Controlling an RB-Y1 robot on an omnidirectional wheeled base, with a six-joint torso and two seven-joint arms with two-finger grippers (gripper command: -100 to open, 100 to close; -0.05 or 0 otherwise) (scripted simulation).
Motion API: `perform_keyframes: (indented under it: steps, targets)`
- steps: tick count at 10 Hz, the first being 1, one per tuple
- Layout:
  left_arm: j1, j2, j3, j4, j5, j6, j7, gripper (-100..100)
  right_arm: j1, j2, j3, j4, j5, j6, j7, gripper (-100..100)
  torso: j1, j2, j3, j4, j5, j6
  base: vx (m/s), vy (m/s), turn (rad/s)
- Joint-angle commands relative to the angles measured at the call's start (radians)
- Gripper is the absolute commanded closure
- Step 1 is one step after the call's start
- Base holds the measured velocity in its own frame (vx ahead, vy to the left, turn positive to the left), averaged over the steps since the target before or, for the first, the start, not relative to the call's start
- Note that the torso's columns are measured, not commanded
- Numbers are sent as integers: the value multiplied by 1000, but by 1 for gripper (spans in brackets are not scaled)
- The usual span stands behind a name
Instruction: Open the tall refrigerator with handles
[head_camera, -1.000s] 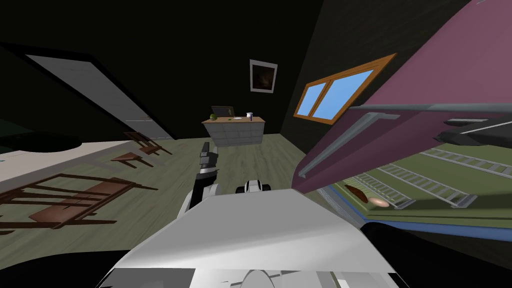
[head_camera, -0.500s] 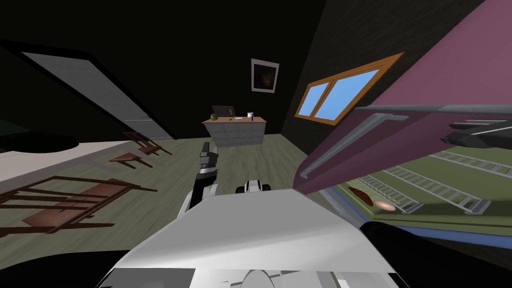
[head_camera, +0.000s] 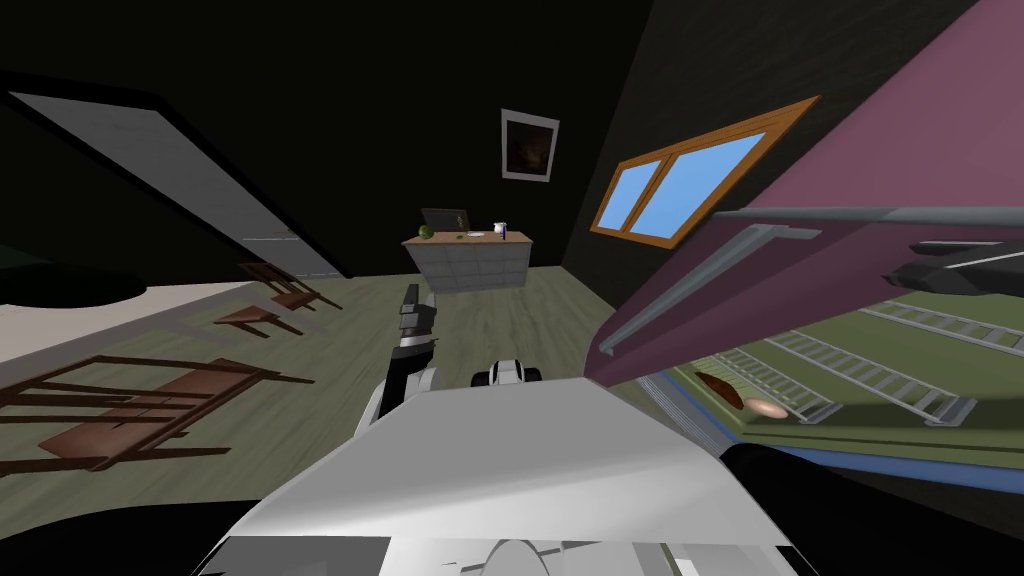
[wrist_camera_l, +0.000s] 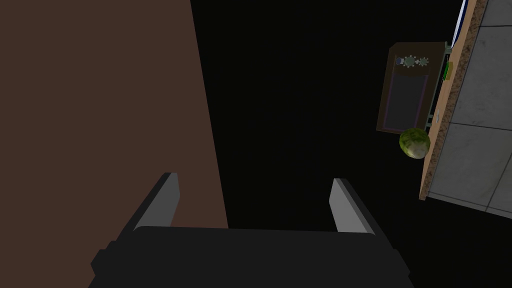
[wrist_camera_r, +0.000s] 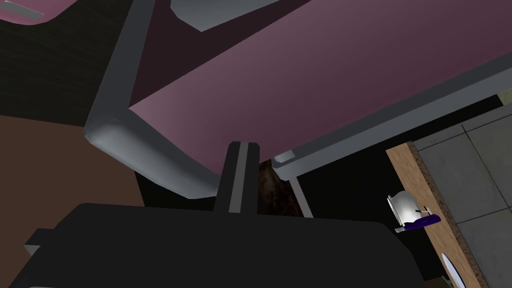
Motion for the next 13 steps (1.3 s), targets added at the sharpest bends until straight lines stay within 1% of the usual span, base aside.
perform_keyframes:
  steps: [1, 6, 9, 10, 11, 13]
  targets:
    - [0, 0, 0, 0, 0, 0, 0, 0, -1, 10, 2, 19, 1, 4, 3, -100, 2, -4, -2, -1, 1, 1, 163, 74, -24]
    - [0, 0, 0, 0, 0, 0, 0, 0, -1, 30, 3, 53, 6, 11, 7, -100, 0, -7, -9, -2, 6, -6, 152, 92, -6]
    - [0, 0, 0, 0, 0, 0, 0, 0, 0, 42, 3, 74, 10, 16, 9, -100, -5, -8, -9, -2, 5, -6, 157, 75, -2]
    - [0, 0, 0, 0, 0, 0, 0, 0, 4, 41, 13, 65, 0, 2, 14, -100, -6, -8, -11, -2, 5, -6, 48, 58, -48]
    - [0, 0, 0, 0, 0, 0, 0, 0, 18, 37, -13, 60, 8, -11, -5, -100, -6, -3, -6, -1, 2, -5, 20, 40, -61]
    - [0, 0, 0, 0, 0, 0, 0, 0, 31, 31, -41, 57, 15, -21, -22, -100, -3, 2, -2, 2, 5, -1, 45, 7, -29]
